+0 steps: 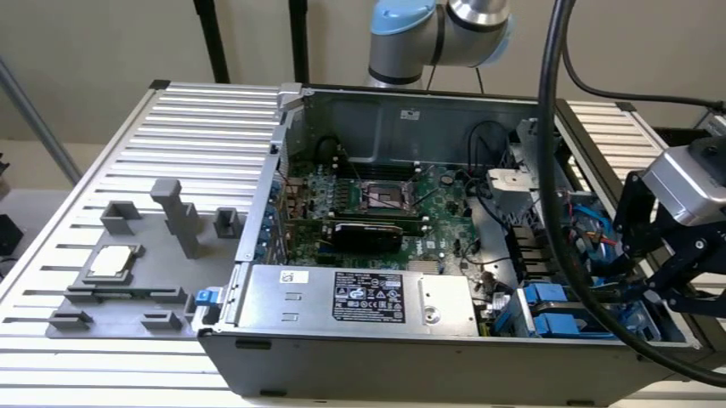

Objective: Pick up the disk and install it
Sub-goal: 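Insert the first disk wire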

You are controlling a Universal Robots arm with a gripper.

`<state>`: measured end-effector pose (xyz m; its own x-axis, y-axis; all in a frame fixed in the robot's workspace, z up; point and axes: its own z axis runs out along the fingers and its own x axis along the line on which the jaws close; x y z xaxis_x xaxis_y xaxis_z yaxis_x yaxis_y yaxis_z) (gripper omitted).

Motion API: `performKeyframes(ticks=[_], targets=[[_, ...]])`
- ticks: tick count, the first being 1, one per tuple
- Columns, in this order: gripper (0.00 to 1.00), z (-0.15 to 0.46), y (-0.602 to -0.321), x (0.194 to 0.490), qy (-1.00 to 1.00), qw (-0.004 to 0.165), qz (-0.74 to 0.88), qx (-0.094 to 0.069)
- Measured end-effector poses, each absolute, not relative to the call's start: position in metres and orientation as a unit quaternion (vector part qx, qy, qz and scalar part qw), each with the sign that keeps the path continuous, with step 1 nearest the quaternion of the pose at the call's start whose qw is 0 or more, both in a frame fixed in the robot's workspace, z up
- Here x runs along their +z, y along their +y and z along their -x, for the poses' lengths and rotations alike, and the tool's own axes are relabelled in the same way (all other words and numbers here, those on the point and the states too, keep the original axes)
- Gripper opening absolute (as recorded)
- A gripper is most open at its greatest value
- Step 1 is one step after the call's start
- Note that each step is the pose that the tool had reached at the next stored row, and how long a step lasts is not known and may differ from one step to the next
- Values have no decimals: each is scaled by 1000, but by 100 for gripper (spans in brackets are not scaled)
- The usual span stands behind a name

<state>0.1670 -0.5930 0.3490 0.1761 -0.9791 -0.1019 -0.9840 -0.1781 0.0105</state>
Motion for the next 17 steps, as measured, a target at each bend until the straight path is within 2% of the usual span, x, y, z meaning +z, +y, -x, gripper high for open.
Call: performKeyframes(ticks=[6,7,17], targets=[[100,-167,-593,350,639,30,767,44],[0,-167,-593,350,639,30,767,44],[0,-167,-593,351,637,30,769,44]])
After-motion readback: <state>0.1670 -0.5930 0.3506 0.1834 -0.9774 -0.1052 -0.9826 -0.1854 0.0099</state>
